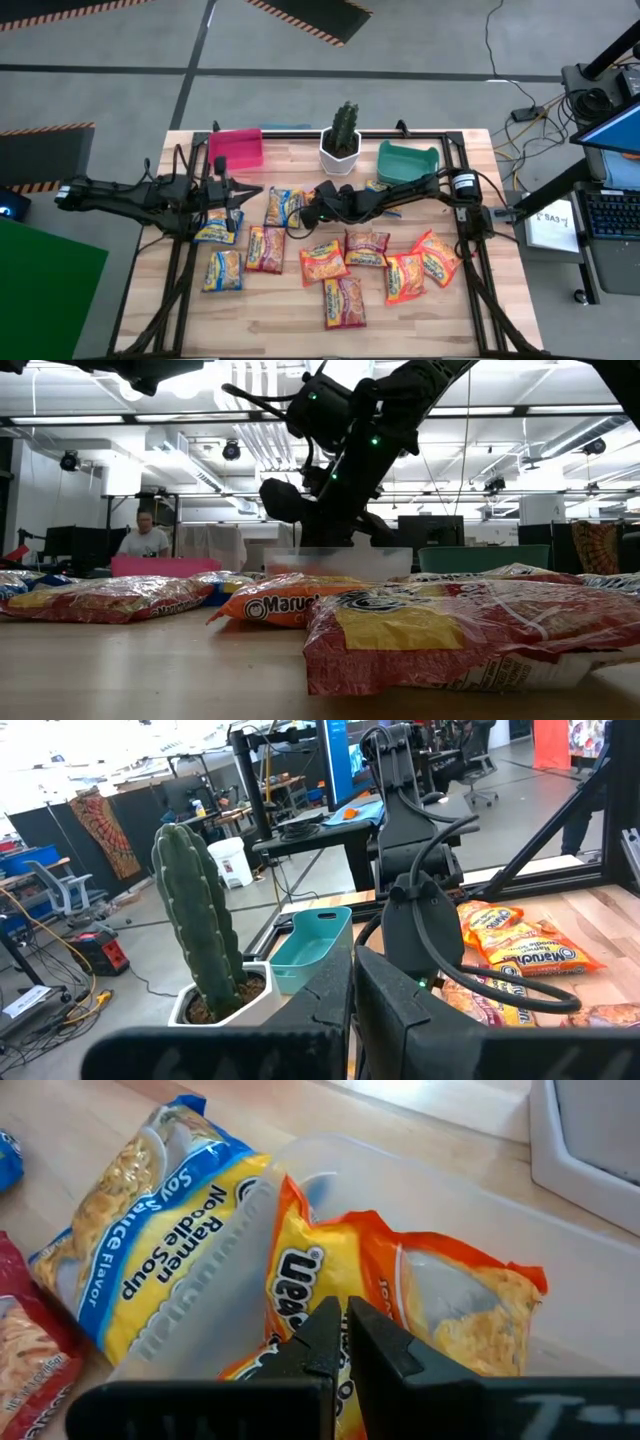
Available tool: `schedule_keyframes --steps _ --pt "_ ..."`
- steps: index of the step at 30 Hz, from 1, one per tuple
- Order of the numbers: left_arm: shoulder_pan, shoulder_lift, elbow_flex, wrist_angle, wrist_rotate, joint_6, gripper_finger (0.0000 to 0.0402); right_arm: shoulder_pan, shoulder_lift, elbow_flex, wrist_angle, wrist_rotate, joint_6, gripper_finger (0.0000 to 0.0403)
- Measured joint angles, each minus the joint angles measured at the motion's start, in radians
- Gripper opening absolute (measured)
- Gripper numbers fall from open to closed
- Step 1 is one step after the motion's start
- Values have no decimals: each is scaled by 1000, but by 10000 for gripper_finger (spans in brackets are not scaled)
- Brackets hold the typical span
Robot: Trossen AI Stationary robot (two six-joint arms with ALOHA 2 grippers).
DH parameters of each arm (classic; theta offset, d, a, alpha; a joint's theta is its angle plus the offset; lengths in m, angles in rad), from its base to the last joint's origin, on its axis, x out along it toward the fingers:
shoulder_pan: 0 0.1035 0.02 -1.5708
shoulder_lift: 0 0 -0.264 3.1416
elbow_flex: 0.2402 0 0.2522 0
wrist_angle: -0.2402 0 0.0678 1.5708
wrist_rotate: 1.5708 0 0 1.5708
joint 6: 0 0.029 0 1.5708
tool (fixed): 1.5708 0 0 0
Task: Sort Maruchan noodles
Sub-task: Put the orange noodle pack into the transparent bin, then put the blue noodle pack into the red bin
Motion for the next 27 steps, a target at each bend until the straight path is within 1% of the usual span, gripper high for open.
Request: schedule_keyframes --steps 5,9,16,23,27 --pt "0 0 0 -2 0 0 0 10 -18 0 -2 1 -33 13" --pt "0 0 0 -6 0 0 0 36 -67 0 -4 3 -130 13" --pt "0 1 0 -10 0 -8 0 110 -170 -7 -2 81 -284 13" --pt "0 1 0 -10 0 -20 0 158 -262 -68 1 91 -327 13" --pt "0 1 0 -10 0 -27 0 184 -309 -125 4 121 -326 13"
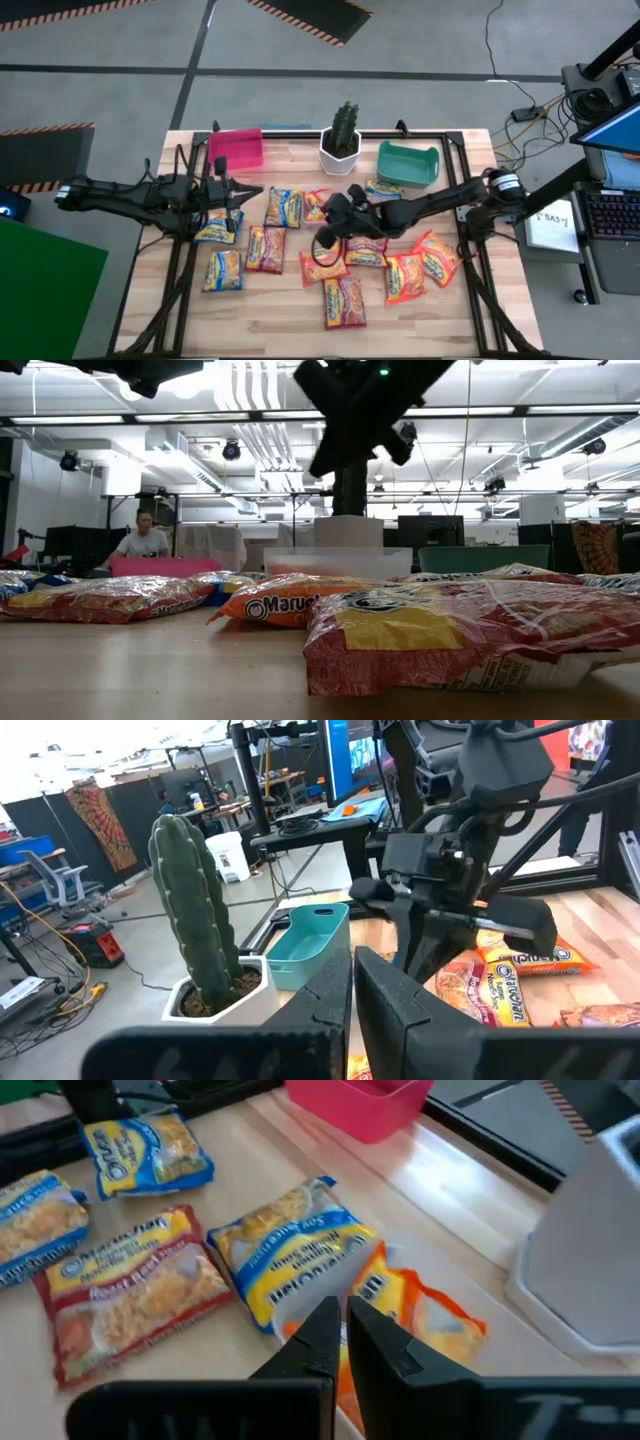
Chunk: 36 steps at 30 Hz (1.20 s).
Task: Sort Maruchan noodles
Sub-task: Put the blue noodle pack into the red bin
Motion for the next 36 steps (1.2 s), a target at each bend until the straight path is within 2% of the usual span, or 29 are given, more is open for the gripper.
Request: schedule_keyframes --steps 8,15,21,27,36 --pt "0 7 0 -1 0 -20 0 51 -99 -166 78 10 -19 13" --pt "0 13 8 -8 0 -86 0 106 -193 -357 328 10 -108 13" --pt "0 21 8 -7 0 -105 0 131 -231 -489 499 11 -115 13" --pt "0 32 8 -8 0 -111 0 131 -231 -549 556 11 -96 13" --pt "0 63 8 -8 0 -110 0 131 -231 -561 583 11 -91 13"
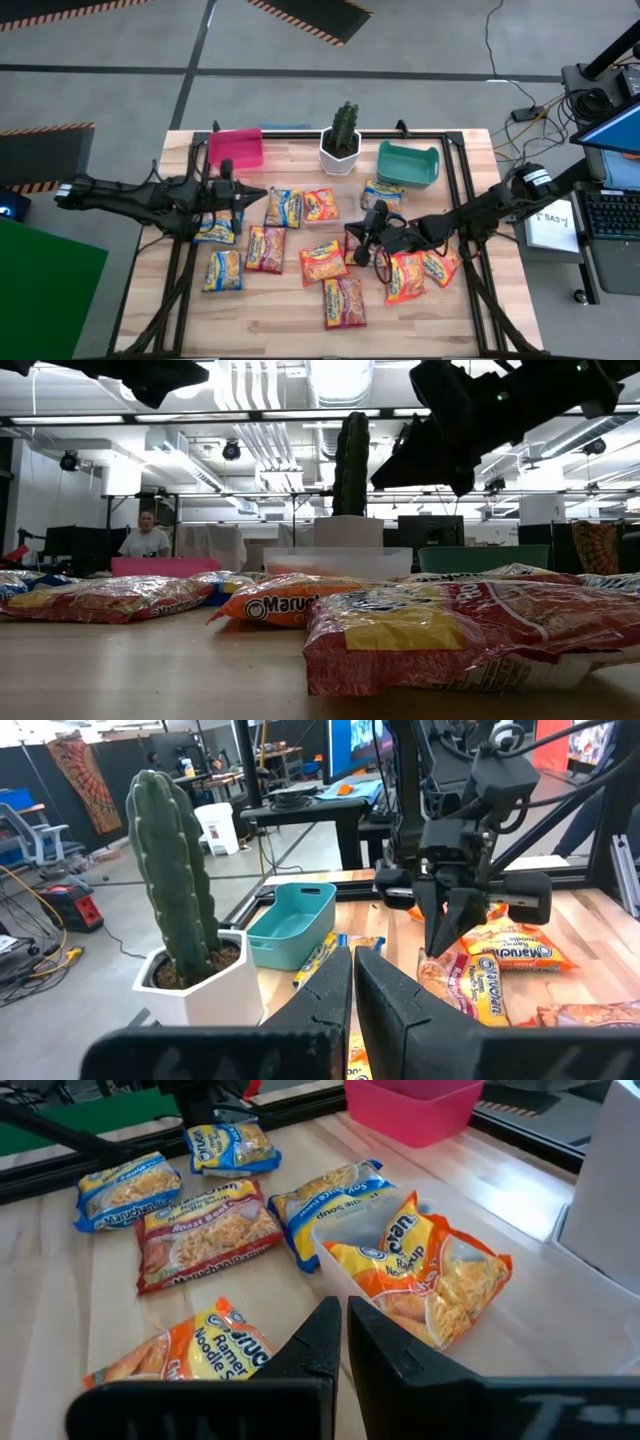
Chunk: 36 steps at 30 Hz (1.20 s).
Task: Sort Maruchan noodles
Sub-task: Put the blue noodle pack into the red bin
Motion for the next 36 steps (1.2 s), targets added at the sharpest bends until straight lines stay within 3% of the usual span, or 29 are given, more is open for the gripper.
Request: schedule_keyframes --steps 10,16,24,31,36 --pt "0 9 1 -3 0 -3 0 0 0 -1 -5 -5 -12 13" --pt "0 20 2 -10 0 -88 0 7 1 -4 -30 -29 -11 13" --pt "0 86 -8 -217 76 -394 0 16 -38 -5 -145 -35 -16 13" --pt "0 183 -8 -458 80 -713 0 16 -142 -7 -233 -34 -44 13" --pt "0 263 -9 -517 86 -885 0 16 -195 -21 -248 -35 -71 13"
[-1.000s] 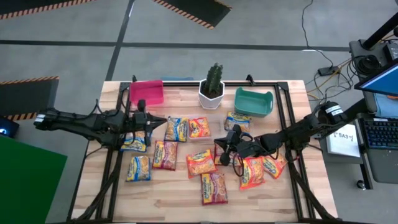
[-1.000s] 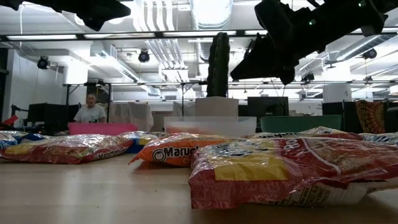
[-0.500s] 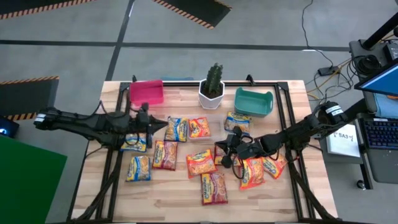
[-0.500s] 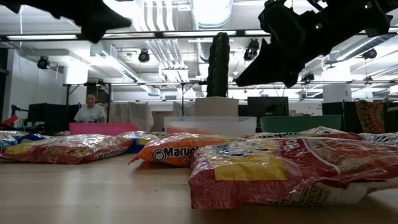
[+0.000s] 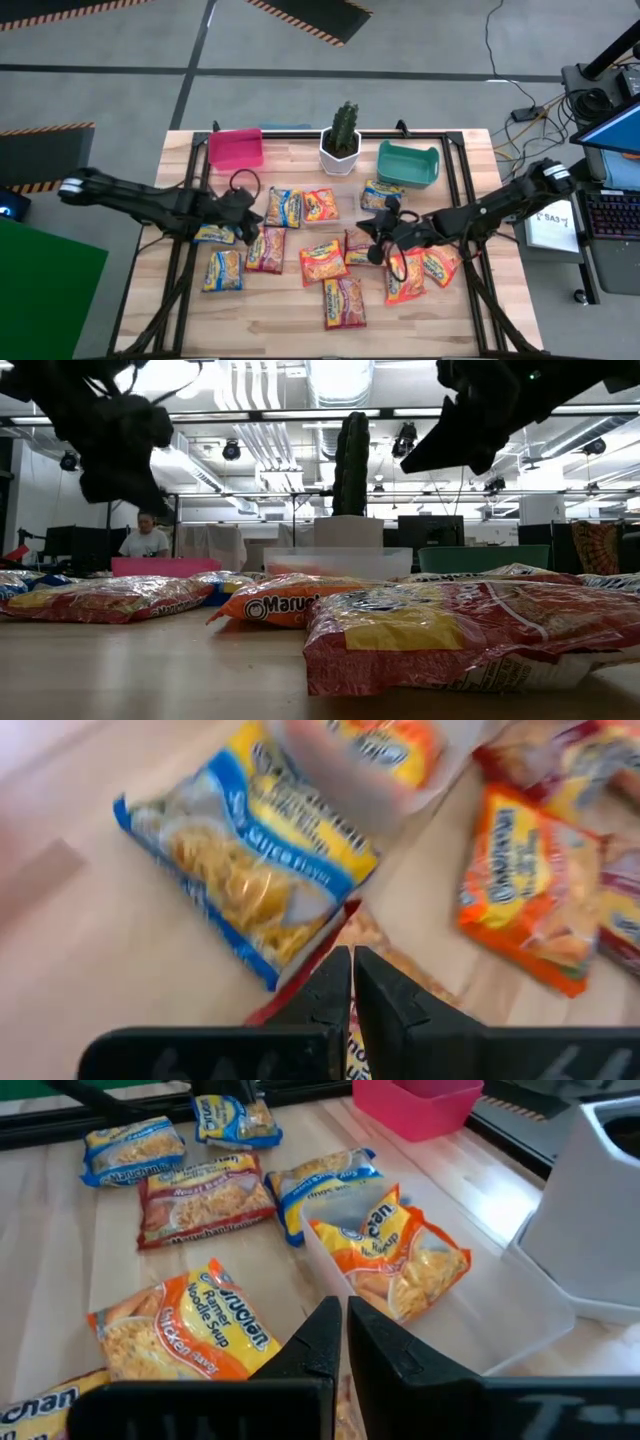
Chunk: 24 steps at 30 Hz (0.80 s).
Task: Sort Maruchan noodles
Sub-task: Put the blue noodle pack into the red bin
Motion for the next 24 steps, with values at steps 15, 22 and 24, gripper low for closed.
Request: schedule_keyframes --steps 15,22,24 --pt "13 121 33 188 -2 124 86 27 -17 -92 26 10 35 13" --pt "69 164 30 182 -168 -7 185 26 -43 -108 47 9 -1 13" --pt "91 187 26 183 -186 -20 209 26 -60 -107 47 9 -20 13"
